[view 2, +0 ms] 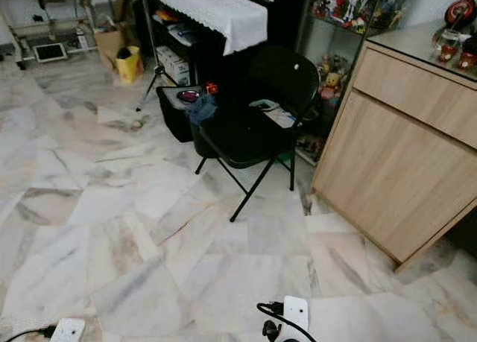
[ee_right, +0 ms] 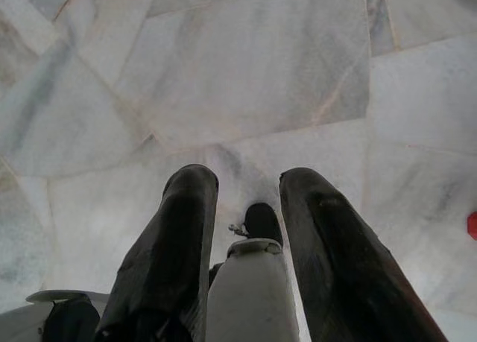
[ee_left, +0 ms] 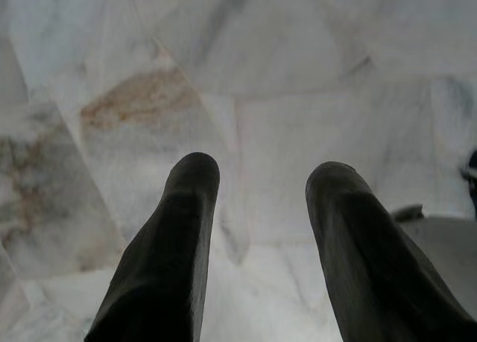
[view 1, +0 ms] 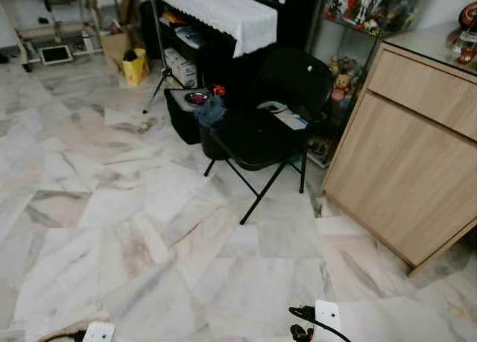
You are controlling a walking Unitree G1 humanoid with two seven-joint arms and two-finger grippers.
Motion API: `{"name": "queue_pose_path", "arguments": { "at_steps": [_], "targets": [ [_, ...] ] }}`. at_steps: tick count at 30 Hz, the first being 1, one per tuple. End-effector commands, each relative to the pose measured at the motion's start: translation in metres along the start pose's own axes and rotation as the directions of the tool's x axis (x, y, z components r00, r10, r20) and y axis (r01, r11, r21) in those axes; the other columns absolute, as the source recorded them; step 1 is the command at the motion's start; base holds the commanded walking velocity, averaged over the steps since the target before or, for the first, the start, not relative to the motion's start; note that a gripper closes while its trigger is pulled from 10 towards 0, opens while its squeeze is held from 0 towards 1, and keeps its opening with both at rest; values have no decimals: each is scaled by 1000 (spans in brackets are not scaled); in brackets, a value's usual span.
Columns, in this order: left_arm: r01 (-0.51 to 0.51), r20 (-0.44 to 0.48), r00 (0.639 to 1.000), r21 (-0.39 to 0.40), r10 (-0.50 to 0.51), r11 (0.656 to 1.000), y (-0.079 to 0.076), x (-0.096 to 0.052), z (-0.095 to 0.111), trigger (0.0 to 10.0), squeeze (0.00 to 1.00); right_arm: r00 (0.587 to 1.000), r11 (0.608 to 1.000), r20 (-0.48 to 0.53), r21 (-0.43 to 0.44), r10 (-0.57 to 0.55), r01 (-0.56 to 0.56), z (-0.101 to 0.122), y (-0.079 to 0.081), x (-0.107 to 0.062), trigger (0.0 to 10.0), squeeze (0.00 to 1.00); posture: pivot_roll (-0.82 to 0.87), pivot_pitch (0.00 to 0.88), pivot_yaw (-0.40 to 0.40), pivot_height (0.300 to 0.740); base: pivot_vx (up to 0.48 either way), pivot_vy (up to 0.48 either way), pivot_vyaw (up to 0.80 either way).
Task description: Hang keys on a hook
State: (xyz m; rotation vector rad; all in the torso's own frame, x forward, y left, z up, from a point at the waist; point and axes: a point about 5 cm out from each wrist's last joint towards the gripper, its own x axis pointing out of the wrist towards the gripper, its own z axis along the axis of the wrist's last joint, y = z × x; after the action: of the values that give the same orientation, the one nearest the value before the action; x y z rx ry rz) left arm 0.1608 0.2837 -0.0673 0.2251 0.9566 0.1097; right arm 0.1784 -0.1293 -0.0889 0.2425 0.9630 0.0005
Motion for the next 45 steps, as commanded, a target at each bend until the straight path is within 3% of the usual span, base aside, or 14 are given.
{"name": "queue_pose_path", "arguments": {
  "at_steps": [1, 9, 13, 19, 25, 29, 37, 45],
  "targets": [
    [-15, -25, 1000, -24, 14, 1000, 2, -1, -5, 10000, 0, 1000, 1000, -12, -1, -12, 12, -6, -2, -1, 10000, 0, 132, 0, -68, 740, 0, 0, -744],
    [-12, -40, 999, -26, 11, 1000, -6, -2, -13, 10000, 0, 999, 999, -5, -28, -31, 31, -3, -11, -2, 10000, 0, 130, 0, -90, 740, 0, -206, -744],
    [-45, -64, 997, -94, 39, 995, 6, -8, -29, 10000, 0, 999, 997, 17, -63, -34, 35, 4, -15, -2, 10000, 0, 119, 0, -85, 740, 0, 0, -742],
    [-50, -81, 996, -69, 45, 996, 19, -14, -39, 10000, 0, 999, 997, 22, -58, -42, 43, 6, -19, -2, 10000, 0, 131, 0, -65, 740, 0, 0, -744],
    [-34, -75, 997, -32, 31, 999, 19, -13, -35, 10000, 0, 998, 998, 19, -21, -62, 62, 2, -21, -3, 10000, 0, 130, 0, -41, 740, 0, 0, -743],
    [-16, -58, 998, -1, 16, 1000, 6, -5, -19, 10000, 0, 997, 997, 4, 20, -73, 73, -7, -18, -4, 10000, 0, 140, 0, -18, 740, 0, 0, -744],
    [28, -13, 1000, 13, -28, 1000, -36, 8, 13, 10000, 0, 999, 999, -5, -30, -42, 41, -10, -11, -3, 10000, 0, 126, 0, -2, 740, 0, 0, -744],
    [42, -7, 999, 18, -42, 999, -49, 10, 20, 10000, 0, 999, 995, 2, -85, -48, 48, -4, -18, -4, 10000, 0, 121, 0, -27, 740, 0, 0, -740]
  ]
}}
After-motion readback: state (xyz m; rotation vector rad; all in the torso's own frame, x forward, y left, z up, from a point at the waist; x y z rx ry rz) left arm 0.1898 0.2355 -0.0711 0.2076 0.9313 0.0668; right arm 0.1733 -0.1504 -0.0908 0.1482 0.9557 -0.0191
